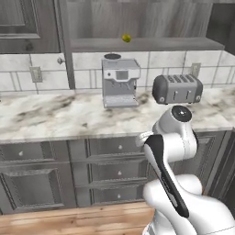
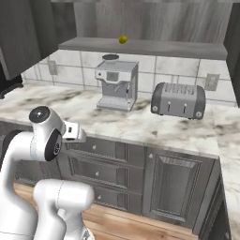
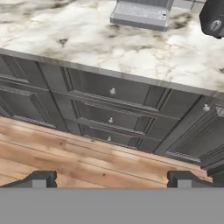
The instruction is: Pick the mangos from the cabinet and place them in one bowl. Pick the peach from the sink and place it in the other bowl.
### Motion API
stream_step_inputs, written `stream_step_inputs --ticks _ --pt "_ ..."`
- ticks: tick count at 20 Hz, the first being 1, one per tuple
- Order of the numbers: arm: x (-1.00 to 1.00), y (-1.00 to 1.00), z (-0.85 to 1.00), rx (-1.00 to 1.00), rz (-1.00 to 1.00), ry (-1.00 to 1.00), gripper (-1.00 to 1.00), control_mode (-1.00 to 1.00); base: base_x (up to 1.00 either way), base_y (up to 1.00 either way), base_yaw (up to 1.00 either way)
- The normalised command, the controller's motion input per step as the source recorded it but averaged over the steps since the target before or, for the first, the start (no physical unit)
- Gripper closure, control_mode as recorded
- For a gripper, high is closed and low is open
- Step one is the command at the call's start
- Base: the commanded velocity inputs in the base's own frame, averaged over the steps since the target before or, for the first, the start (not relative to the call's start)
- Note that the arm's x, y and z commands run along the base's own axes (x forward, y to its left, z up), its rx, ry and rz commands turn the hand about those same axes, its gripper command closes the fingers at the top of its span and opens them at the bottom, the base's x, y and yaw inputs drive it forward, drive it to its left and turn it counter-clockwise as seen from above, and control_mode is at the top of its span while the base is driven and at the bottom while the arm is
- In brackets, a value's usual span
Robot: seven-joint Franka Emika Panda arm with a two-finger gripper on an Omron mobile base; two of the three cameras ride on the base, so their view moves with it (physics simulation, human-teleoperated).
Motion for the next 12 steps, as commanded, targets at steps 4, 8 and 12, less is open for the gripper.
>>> stream_step_inputs --ticks 4,8,12 --pt "0.00 0.00 0.00 0.00 0.00 0.00 -1.00 1.00 0.50 0.00 0.00" --pt "0.00 0.00 0.00 0.00 0.00 0.00 -1.00 1.00 0.49 0.00 0.00" --pt "0.00 0.00 0.00 0.00 0.00 0.00 -1.00 1.00 0.48 0.00 0.00"
